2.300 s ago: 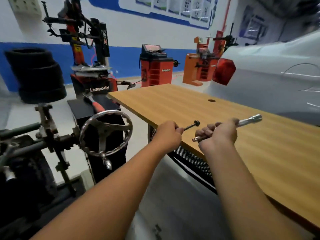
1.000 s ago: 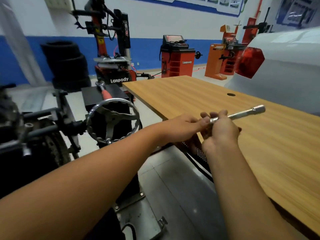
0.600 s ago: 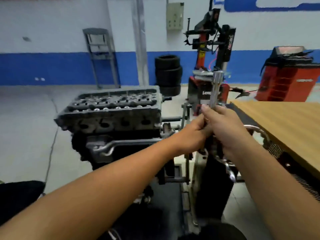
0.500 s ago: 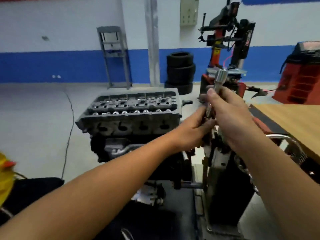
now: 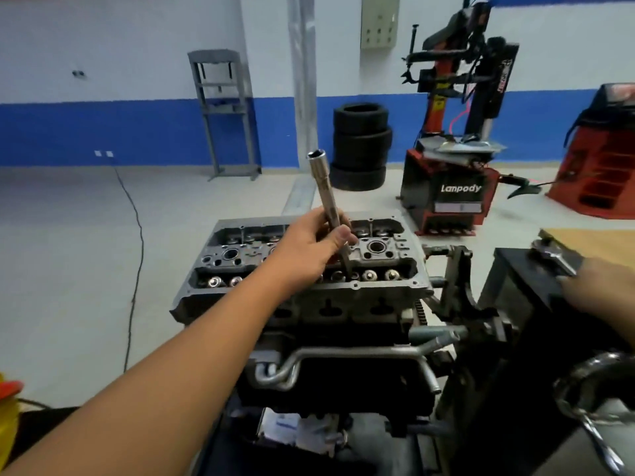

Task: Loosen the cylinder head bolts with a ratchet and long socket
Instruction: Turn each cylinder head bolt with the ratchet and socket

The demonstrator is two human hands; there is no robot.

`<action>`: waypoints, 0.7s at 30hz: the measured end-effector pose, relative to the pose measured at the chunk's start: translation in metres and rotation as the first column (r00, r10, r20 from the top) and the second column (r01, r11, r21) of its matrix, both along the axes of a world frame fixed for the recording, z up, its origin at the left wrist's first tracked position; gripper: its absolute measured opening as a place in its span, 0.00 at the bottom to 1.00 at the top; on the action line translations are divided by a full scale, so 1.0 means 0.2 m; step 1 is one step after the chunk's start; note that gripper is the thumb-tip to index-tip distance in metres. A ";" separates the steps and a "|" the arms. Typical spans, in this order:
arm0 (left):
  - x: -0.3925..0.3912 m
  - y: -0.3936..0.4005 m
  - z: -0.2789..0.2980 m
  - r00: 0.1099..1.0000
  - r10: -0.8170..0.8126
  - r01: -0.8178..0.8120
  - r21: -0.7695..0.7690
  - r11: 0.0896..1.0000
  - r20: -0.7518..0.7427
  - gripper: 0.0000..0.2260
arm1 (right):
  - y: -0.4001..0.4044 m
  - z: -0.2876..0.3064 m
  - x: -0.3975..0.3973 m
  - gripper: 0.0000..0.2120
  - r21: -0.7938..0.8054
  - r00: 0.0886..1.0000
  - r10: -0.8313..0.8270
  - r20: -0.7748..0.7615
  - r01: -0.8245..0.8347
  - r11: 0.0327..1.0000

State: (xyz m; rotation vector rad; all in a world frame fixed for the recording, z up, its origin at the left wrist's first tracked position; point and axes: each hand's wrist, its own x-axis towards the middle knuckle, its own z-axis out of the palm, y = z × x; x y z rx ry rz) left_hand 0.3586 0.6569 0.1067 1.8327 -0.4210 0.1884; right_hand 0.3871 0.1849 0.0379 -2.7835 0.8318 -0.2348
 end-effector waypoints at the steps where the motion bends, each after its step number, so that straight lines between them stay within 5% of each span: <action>1: 0.01 -0.01 -0.02 1.000 -0.014 0.014 0.004 1.000 0.019 0.05 | 0.04 0.03 0.00 0.18 -0.021 1.000 -0.002 -0.005 0.002 1.000; 5: 0.03 -0.04 -0.03 0.997 -0.047 0.051 -0.073 0.996 0.057 0.05 | 0.24 0.15 -0.02 0.09 0.059 0.999 -0.008 -0.050 0.011 0.998; 8: 0.04 -0.06 -0.06 0.994 -0.060 0.070 -0.118 0.991 0.086 0.04 | 0.37 0.23 -0.03 0.07 0.424 0.999 -0.010 0.035 -0.006 0.906; 11: 0.05 -0.06 -0.09 0.992 -0.066 0.084 -0.173 0.981 0.108 0.04 | 0.53 0.32 -0.04 0.10 0.726 0.925 -0.078 0.373 -0.238 0.645; 15: 0.05 -0.10 -0.10 0.992 -0.028 0.050 -0.186 0.981 0.120 0.03 | 0.85 0.54 -0.08 0.08 0.793 0.777 -0.165 0.608 -0.604 0.080; 21: 0.06 -0.14 -0.12 0.986 0.028 -0.011 -0.106 0.994 0.166 0.01 | 1.23 0.78 -0.13 0.17 0.793 0.794 0.024 0.608 -0.605 -0.067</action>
